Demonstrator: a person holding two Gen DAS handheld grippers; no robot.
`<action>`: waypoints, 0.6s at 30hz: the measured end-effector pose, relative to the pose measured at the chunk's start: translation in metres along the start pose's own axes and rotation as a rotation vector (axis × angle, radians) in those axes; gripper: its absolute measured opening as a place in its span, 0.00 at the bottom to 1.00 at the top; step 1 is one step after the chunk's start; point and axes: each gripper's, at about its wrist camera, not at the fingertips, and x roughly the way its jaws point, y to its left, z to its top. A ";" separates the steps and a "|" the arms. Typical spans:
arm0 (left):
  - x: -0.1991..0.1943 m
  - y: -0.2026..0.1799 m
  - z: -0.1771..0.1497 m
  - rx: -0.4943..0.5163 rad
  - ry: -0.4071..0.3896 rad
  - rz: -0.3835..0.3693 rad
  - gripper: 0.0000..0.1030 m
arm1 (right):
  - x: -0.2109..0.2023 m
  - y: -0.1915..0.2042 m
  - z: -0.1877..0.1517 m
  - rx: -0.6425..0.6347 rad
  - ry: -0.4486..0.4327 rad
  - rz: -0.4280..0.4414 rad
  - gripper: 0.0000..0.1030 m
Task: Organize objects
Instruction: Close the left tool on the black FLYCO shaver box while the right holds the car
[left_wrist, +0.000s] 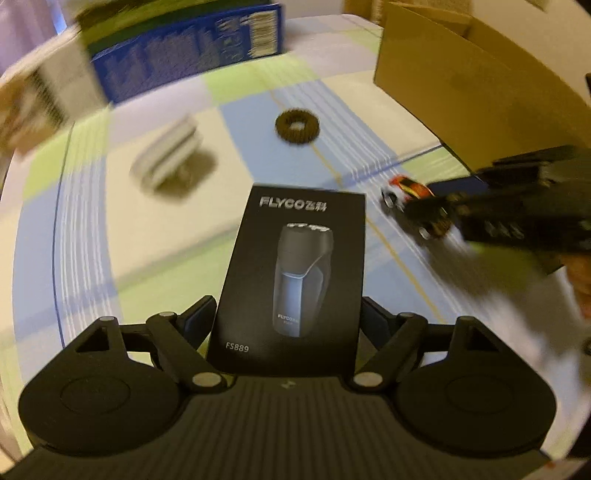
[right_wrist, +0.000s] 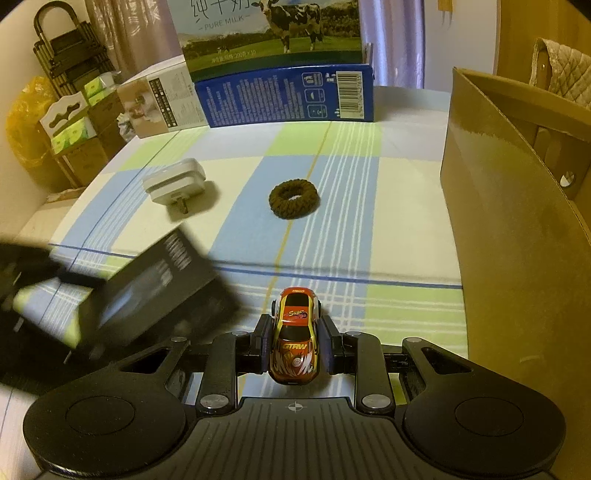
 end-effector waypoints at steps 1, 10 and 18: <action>-0.006 -0.005 -0.008 -0.020 -0.003 -0.006 0.77 | -0.002 0.000 0.000 0.000 0.000 0.003 0.23; -0.007 -0.019 -0.018 0.013 -0.046 -0.002 0.79 | -0.011 0.001 -0.004 -0.003 0.002 0.008 0.23; 0.002 -0.024 -0.010 0.038 -0.061 -0.022 0.78 | -0.006 0.004 -0.004 -0.016 0.015 0.009 0.23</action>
